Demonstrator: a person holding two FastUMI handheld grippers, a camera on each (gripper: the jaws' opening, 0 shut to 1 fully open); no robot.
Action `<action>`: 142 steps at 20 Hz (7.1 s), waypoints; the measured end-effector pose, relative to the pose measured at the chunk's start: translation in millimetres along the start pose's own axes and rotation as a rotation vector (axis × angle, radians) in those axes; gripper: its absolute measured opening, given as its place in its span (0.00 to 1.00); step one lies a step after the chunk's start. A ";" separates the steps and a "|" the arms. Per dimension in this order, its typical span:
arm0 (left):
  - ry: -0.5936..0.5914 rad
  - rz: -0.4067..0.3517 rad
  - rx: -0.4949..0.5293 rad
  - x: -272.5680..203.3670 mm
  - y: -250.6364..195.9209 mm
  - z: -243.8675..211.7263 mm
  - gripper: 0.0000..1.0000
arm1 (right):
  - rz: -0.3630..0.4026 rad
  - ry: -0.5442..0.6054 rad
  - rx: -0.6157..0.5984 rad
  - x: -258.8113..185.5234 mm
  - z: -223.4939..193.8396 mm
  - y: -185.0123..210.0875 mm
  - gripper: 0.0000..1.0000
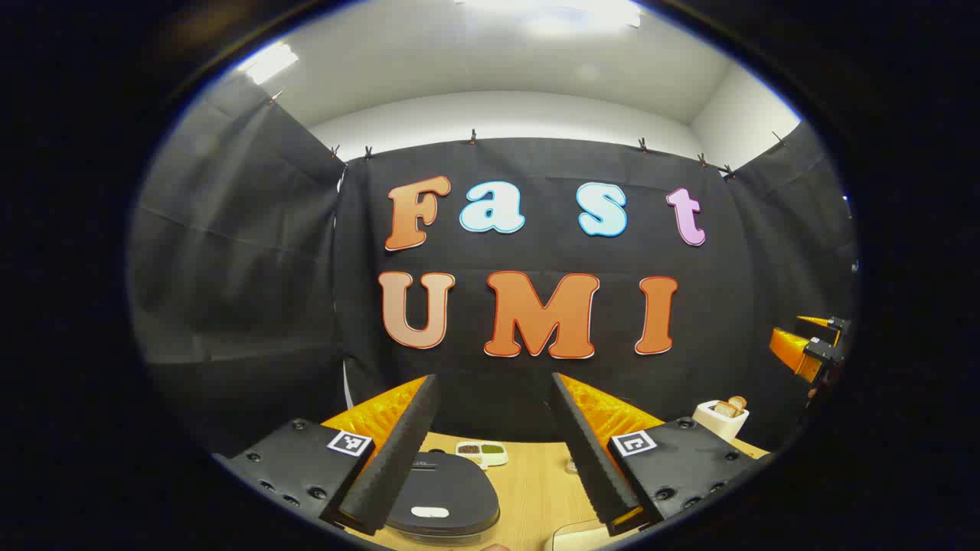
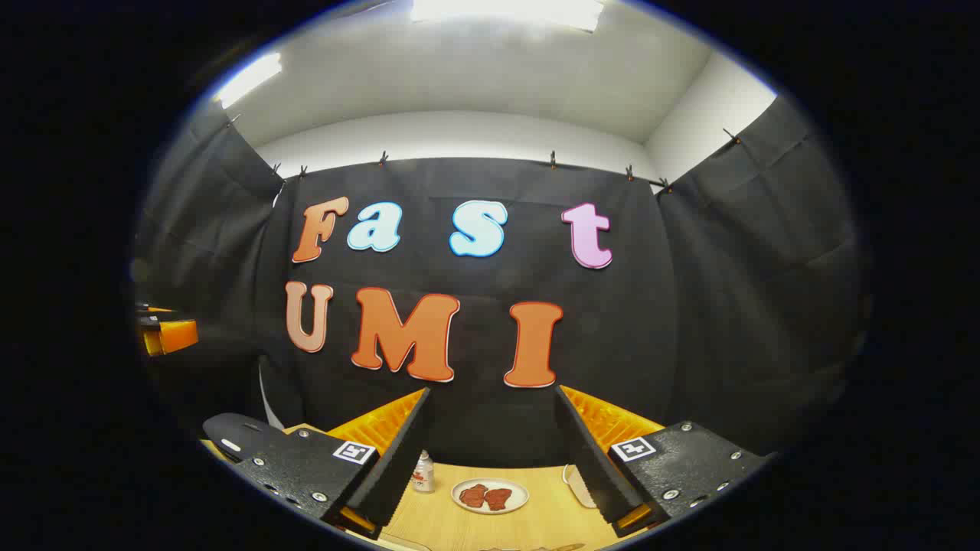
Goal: Close the left gripper, press the button to open the rice cooker; take a wooden spoon from the chopstick holder with the right hand, scoop a spoonful of rice and pour it into the rice cooker, then put the wooden spoon back into the chopstick holder.
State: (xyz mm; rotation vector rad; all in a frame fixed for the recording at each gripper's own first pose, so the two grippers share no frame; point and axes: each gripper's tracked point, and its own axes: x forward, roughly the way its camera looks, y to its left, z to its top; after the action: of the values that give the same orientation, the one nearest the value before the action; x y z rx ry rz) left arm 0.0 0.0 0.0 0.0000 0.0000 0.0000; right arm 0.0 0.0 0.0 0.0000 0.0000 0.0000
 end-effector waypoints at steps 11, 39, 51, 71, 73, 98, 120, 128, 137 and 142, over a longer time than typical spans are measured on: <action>-0.004 0.008 0.052 8.5 -3.5 4.1 0.97 | -0.028 0.015 -0.029 -4.9 -7.0 -13.3 0.96; 0.982 0.123 -0.256 43.3 63.6 -196.5 0.06 | -0.195 0.201 -0.014 -54.4 -78.3 -72.2 0.96; 1.197 0.222 -0.405 23.8 98.5 -278.1 0.06 | -0.171 0.334 -0.047 -61.1 -128.4 -60.9 0.96; 0.774 0.171 -0.234 63.8 107.3 -189.5 0.06 | -0.177 0.496 0.053 -62.8 -194.6 -73.5 0.96; 0.641 0.219 -0.164 78.1 119.7 -152.4 0.06 | -0.168 0.525 0.065 -65.7 -204.9 -73.3 0.97; 0.357 0.331 0.090 -26.6 85.1 -69.8 0.60 | -0.177 0.854 0.449 -70.5 -362.4 -69.6 0.75; 0.351 0.261 0.061 -13.1 112.9 -92.5 0.86 | -0.048 0.636 0.458 -54.8 -217.8 3.7 0.11; 0.350 0.264 0.097 -11.8 145.0 -99.6 0.96 | 0.098 0.673 0.307 -64.7 -226.6 93.0 0.11; 0.395 0.212 0.130 -5.5 166.6 -117.8 0.96 | 0.061 0.651 -0.104 -81.6 -285.4 125.6 0.11; 0.411 0.148 0.176 8.7 164.9 -123.6 0.96 | 0.002 0.620 -0.165 -94.9 -306.1 132.9 0.09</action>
State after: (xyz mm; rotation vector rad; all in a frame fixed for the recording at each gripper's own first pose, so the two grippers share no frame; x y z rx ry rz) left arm 8.7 164.9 -123.6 0.1760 0.4114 0.1478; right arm -94.9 132.9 -306.1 -0.1653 0.6195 0.0018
